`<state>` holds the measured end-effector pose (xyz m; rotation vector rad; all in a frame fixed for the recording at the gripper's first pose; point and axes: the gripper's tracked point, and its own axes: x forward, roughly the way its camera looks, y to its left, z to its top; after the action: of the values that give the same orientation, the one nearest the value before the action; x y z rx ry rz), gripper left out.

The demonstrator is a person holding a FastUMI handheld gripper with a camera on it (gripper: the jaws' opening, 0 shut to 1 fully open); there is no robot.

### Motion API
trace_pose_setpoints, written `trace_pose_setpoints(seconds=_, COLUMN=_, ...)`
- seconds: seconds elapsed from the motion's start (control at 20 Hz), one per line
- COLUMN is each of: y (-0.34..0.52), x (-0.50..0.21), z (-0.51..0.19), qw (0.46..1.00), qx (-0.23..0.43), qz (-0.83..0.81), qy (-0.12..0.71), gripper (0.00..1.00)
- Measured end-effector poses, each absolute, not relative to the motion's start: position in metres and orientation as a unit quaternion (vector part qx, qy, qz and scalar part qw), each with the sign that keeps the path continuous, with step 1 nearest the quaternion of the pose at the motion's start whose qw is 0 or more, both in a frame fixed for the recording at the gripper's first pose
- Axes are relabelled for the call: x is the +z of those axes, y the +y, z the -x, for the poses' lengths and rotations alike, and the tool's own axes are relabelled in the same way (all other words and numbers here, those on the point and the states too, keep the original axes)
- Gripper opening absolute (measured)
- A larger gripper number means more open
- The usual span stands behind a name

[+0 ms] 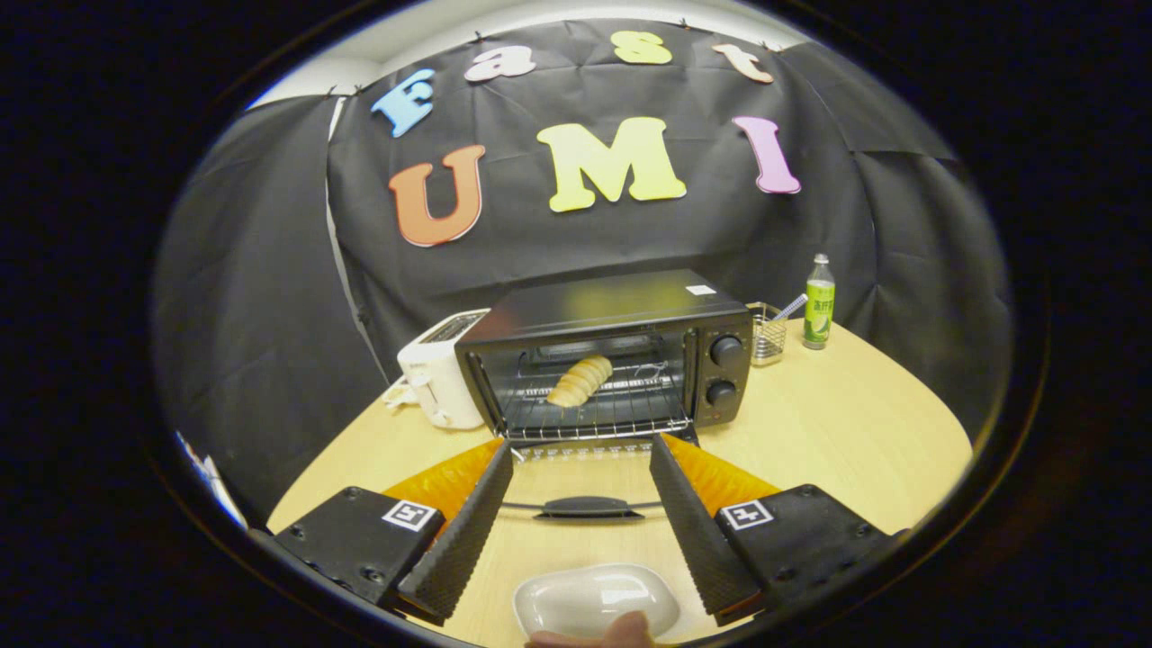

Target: Open the toaster oven, put the food inside, and close the toaster oven door.

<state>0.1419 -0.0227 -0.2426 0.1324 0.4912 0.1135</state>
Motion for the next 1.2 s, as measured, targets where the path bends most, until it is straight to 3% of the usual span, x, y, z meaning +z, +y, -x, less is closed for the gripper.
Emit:
trace_pose_setpoints(seconds=0.6, y=-0.006, x=-0.374, z=-0.131, qw=0.918, qx=0.049, qz=-0.037, qy=0.391, gripper=1.00)
trace_pose_setpoints(seconds=1.2, y=-0.010, x=-0.399, z=-0.148, qw=0.897, qx=0.016, qz=0.000, qy=0.442, gripper=1.00)
